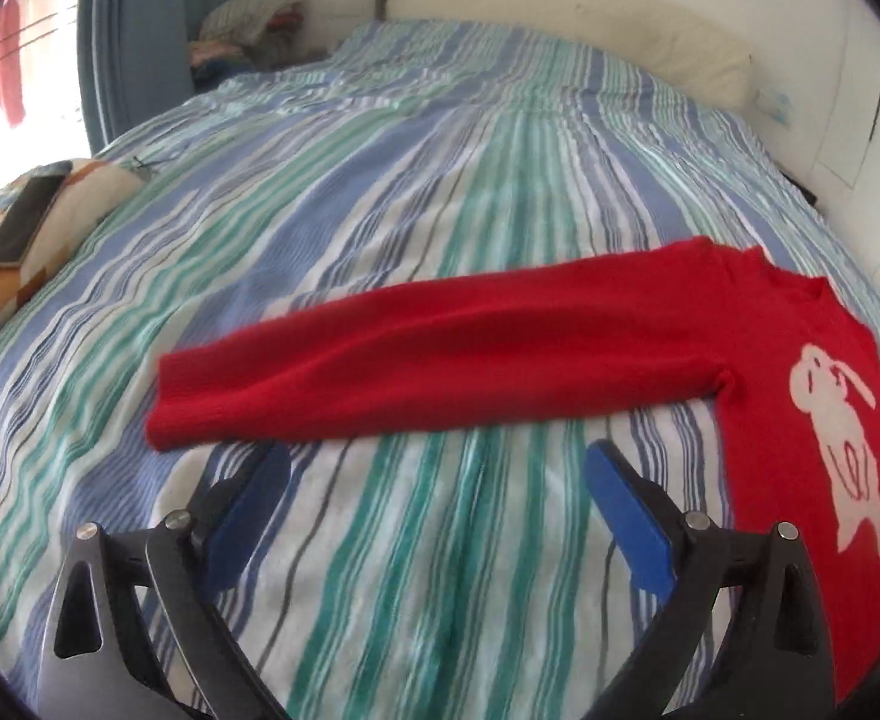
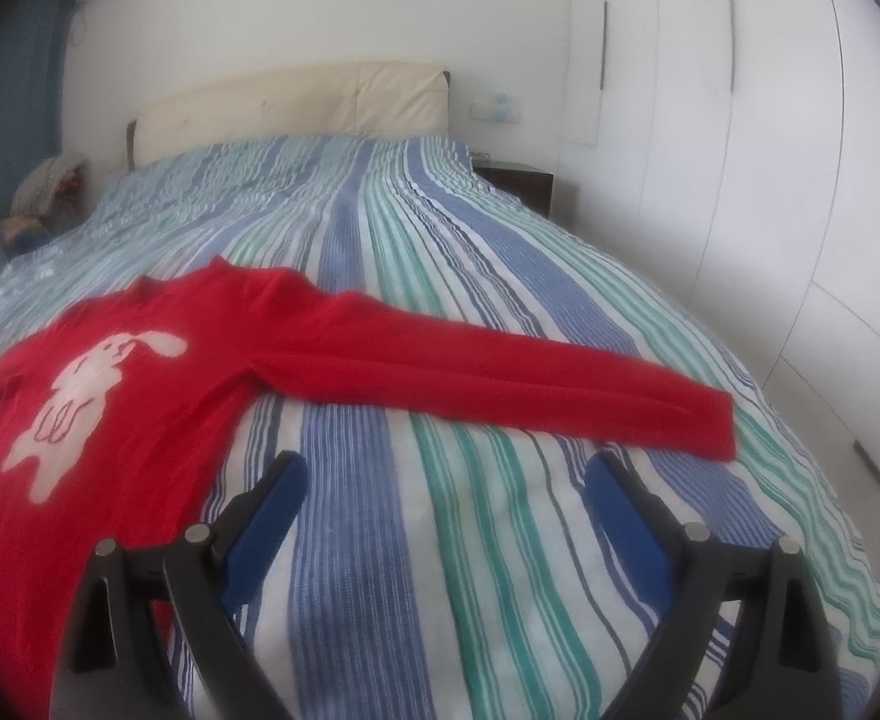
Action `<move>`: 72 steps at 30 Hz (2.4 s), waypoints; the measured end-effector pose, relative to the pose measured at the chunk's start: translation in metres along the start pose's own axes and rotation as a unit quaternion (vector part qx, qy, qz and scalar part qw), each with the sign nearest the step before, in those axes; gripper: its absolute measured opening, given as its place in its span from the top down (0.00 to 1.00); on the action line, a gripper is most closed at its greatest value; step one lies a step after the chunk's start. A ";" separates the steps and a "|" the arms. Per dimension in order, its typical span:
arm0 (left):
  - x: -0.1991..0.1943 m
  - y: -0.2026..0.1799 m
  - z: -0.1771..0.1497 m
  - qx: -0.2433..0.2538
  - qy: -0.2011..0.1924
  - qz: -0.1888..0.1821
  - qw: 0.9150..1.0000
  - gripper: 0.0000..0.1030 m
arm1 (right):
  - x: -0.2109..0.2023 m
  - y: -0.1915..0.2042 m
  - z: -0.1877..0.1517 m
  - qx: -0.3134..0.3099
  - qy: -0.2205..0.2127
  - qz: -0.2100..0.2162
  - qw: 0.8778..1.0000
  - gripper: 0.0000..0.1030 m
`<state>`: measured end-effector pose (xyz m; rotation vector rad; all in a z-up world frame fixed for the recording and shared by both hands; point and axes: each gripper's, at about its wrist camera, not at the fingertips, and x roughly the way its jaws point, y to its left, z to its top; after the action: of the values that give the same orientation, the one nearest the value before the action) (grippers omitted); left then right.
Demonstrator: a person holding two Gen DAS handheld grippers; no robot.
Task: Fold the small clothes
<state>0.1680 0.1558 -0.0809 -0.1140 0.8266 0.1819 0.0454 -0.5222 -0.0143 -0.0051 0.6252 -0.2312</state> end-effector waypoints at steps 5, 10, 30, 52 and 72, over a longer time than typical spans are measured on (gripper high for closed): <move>0.031 -0.022 -0.026 0.069 0.025 0.049 0.996 0.04 | 0.002 0.002 -0.007 -0.009 0.001 -0.003 1.000 0.10; 0.029 -0.019 -0.027 0.069 0.032 0.053 0.996 0.00 | 0.017 0.013 -0.015 -0.031 0.031 0.000 0.999 0.10; 0.039 -0.010 -0.027 0.045 0.062 0.017 0.997 0.00 | 0.046 0.017 -0.034 -0.035 0.105 0.006 0.994 0.09; 0.038 -0.013 -0.026 0.059 0.070 0.011 0.996 0.00 | 0.051 0.018 -0.037 -0.040 0.115 0.000 0.993 0.06; 0.033 -0.013 -0.028 0.065 0.061 0.010 0.996 0.00 | 0.051 0.018 -0.036 -0.041 0.115 0.000 0.992 0.05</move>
<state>0.1722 0.1416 -0.1238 0.0064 0.9584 0.1399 0.0690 -0.5132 -0.0745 -0.0579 0.8646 -0.2082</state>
